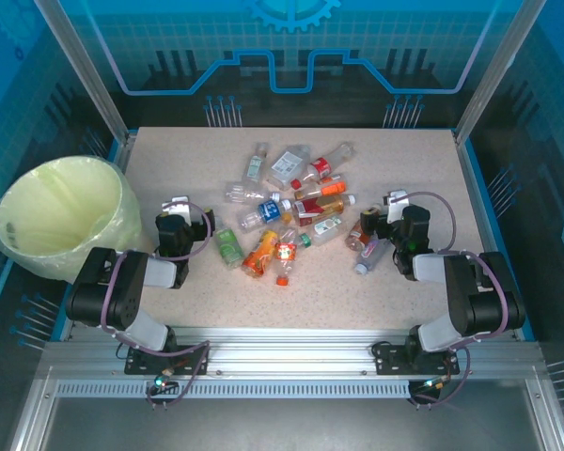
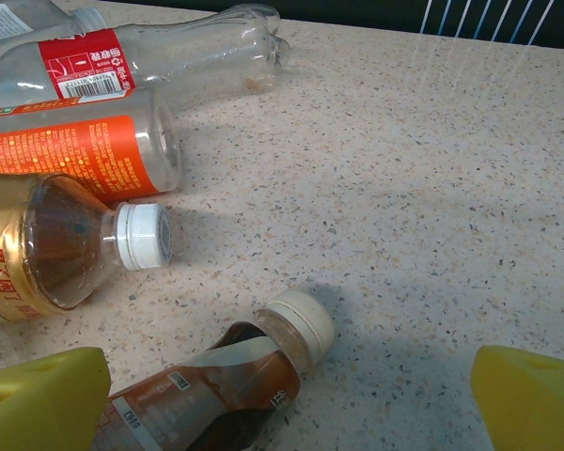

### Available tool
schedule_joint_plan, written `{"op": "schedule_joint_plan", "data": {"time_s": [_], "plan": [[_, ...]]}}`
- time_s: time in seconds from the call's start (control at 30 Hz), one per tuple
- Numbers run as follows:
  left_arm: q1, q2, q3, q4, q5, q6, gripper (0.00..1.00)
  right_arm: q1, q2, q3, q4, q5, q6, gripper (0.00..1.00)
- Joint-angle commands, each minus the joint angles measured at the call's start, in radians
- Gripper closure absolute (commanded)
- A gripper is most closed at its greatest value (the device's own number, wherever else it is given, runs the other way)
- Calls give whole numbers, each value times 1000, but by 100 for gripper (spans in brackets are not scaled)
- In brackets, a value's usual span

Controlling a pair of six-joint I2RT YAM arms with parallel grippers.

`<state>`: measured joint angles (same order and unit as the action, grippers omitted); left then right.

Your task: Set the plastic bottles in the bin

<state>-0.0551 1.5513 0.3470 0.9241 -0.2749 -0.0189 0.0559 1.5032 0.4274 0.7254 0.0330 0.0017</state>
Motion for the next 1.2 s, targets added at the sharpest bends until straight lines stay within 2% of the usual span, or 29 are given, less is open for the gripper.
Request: {"op": "schedule_joint_plan", "data": {"time_s": [0.0,0.13,0.27,0.37,0.47,0.53,0.63,0.77,0.9,0.97,1.17], "plan": [[-14,-77,10,-6,8,35,1,-10,-48,33,-54,-13,-7,0],[-69,-224,32,-152,-63,81,1,-10,-181,73,-231,-4,4,0],[-133,-305,75,-207,-143,71,1,-11,-291,154,-480,19,118,0],[-189,-359,151,-351,-216,-32,1,-11,-344,235,-714,74,288,0],[-224,-418,243,-599,-260,-280,1,-17,-380,287,-945,191,537,0],[-224,-456,276,-727,-188,-444,1,-41,-391,289,-1059,188,667,0],[-225,-515,282,-811,-58,-573,1,-87,-379,275,-1091,61,741,0],[-224,-579,312,-926,82,-606,1,-98,-286,322,-1116,-8,760,2],[-224,-634,297,-952,227,-602,1,-95,-154,388,-1137,-31,785,7],[-224,-653,282,-950,265,-618,1,-94,-117,391,-1123,2,817,7],[-224,-660,267,-919,322,-650,1,-84,-30,389,-1045,-16,824,15]]}}
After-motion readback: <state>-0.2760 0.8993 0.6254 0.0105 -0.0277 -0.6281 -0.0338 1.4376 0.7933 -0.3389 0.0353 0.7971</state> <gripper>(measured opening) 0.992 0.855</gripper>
